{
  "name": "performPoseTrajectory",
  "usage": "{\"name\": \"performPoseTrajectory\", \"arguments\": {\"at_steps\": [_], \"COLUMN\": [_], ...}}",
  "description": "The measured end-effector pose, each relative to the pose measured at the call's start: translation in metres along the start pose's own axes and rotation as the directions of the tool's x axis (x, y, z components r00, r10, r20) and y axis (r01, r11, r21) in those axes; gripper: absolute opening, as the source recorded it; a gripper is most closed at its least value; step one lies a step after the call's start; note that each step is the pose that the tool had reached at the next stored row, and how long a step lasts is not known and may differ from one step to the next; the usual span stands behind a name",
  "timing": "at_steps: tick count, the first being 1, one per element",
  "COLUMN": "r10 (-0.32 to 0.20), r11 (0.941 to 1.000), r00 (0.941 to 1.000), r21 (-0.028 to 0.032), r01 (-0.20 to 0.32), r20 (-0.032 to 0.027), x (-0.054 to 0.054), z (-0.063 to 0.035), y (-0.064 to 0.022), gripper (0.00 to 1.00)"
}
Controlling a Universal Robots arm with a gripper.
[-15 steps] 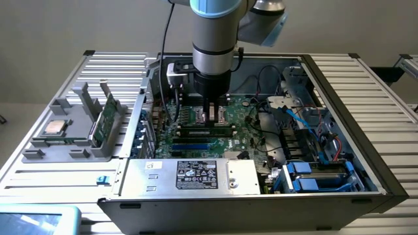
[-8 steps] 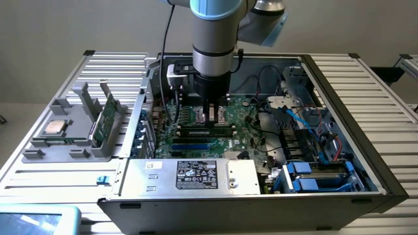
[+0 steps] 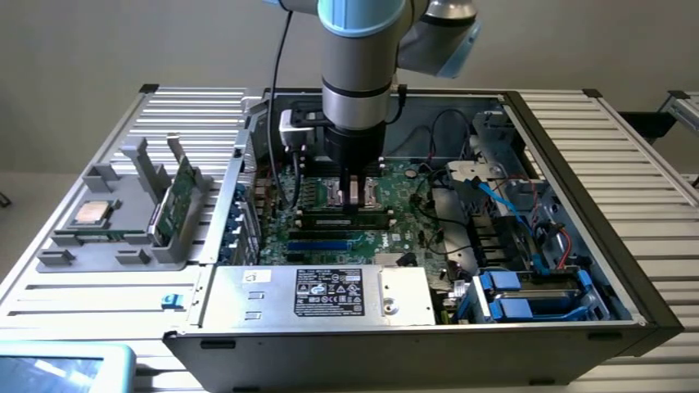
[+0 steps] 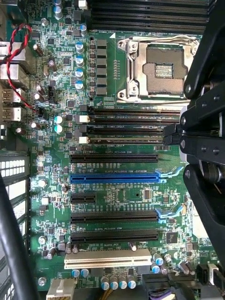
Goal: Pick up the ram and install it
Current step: 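Insert the ram into the slot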
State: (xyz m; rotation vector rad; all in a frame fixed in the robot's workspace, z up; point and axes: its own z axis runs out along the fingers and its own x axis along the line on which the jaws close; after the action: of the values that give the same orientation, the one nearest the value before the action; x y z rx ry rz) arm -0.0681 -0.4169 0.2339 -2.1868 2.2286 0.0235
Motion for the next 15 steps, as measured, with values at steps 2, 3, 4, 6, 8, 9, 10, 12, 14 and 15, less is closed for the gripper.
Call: {"name": "performPoseTrajectory", "arguments": {"at_steps": [2,3,4,6,8,9,10,12,14,15], "r10": [0.0,0.0,0.0,0.0,0.0,0.0,0.0,0.0,0.0,0.0], "r11": [1.0,1.0,1.0,1.0,1.0,1.0,1.0,1.0,1.0,1.0], "r00": [1.0,1.0,1.0,1.0,1.0,1.0,1.0,1.0,1.0,1.0], "r21": [-0.0001,-0.0002,-0.0001,0.0003,0.0005,0.0005,0.0005,0.0005,0.0006,0.0006], "r01": [0.0,0.0,0.0,0.0,0.0,0.0,0.0,0.0,0.0,0.0], "r20": [-0.0002,-0.0003,-0.0003,0.0002,-0.0001,-0.0001,-0.0001,-0.0001,0.0001,-0.0001], "x": [0.0,0.0,0.0,0.0,0.0,0.0,0.0,0.0,-0.0001,-0.0001], "z": [0.0001,0.0001,0.0001,0.0008,0.0008,0.0008,0.0008,0.0005,-0.0023,-0.0036], "y": [0.0,0.0,0.0,0.0,0.0,0.0,0.0,0.0,0.0,0.0], "gripper": [0.09,0.09,0.09,0.09,0.09,0.09,0.09,0.09,0.09,0.09]}}
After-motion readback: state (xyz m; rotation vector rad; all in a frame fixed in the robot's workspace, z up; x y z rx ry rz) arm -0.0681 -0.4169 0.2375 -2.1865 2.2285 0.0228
